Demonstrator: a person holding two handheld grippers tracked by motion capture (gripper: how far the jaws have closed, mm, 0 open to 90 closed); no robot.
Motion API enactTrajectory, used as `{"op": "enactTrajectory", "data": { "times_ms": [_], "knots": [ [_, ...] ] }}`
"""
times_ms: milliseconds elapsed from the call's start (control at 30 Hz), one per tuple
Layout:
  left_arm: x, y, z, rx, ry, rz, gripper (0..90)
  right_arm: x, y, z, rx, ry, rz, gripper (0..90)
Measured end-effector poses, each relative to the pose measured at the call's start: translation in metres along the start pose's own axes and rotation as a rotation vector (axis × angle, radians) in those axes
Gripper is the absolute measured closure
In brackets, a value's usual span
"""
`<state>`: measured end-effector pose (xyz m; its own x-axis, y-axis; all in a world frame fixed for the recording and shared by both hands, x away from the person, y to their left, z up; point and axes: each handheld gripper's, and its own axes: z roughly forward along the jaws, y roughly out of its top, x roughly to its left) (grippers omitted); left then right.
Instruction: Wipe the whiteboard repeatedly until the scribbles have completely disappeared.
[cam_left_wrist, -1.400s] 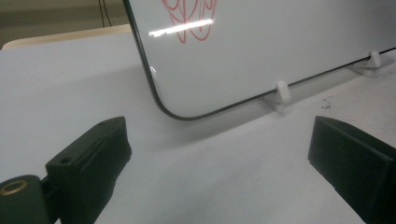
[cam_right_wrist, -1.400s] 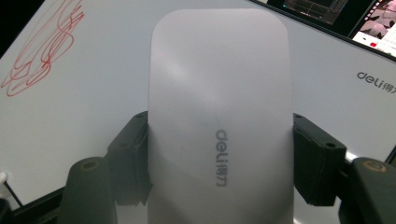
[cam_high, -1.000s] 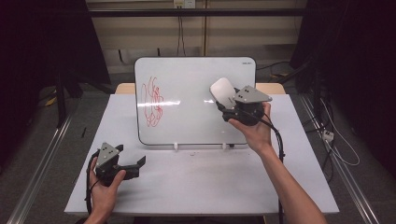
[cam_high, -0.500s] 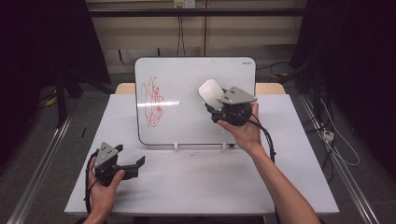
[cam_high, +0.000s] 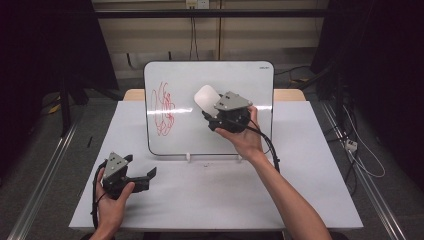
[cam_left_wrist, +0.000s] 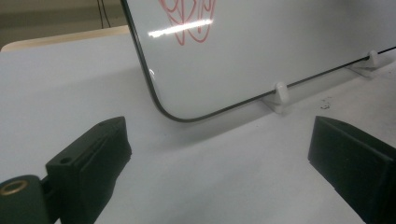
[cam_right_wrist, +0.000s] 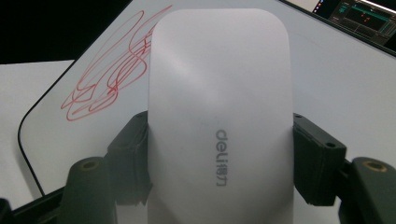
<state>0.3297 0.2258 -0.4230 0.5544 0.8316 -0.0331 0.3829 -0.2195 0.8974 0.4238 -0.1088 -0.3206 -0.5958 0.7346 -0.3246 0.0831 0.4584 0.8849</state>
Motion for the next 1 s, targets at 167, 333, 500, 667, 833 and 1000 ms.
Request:
{"op": "enactTrajectory", "data": {
  "times_ms": [167, 333, 500, 667, 833, 1000],
  "knots": [
    [0.002, -0.001, 0.0, 0.0, 0.003, -0.007, 5.2, 0.004, 0.011, 0.012, -0.001, 0.004, -0.014, 31.7],
    [0.002, 0.0, 0.0, 0.0, 0.0, -0.007, 5.2, 0.005, 0.018, 0.027, 0.025, 0.004, -0.027, 31.8],
    [0.002, -0.001, 0.0, 0.002, -0.002, -0.01, 5.2, 0.006, 0.027, 0.04, 0.037, 0.0, -0.038, 31.8],
    [0.003, -0.001, 0.0, 0.002, -0.002, -0.011, 5.2, 0.01, 0.035, 0.049, 0.043, -0.001, -0.057, 31.8],
    [0.002, -0.001, 0.0, 0.002, -0.002, -0.011, 5.2, 0.015, 0.042, 0.058, 0.052, 0.007, -0.085, 31.8],
    [0.003, -0.001, -0.001, 0.001, -0.004, -0.012, 5.1, 0.018, 0.05, 0.068, 0.049, 0.01, -0.089, 31.8]
  ]
}}
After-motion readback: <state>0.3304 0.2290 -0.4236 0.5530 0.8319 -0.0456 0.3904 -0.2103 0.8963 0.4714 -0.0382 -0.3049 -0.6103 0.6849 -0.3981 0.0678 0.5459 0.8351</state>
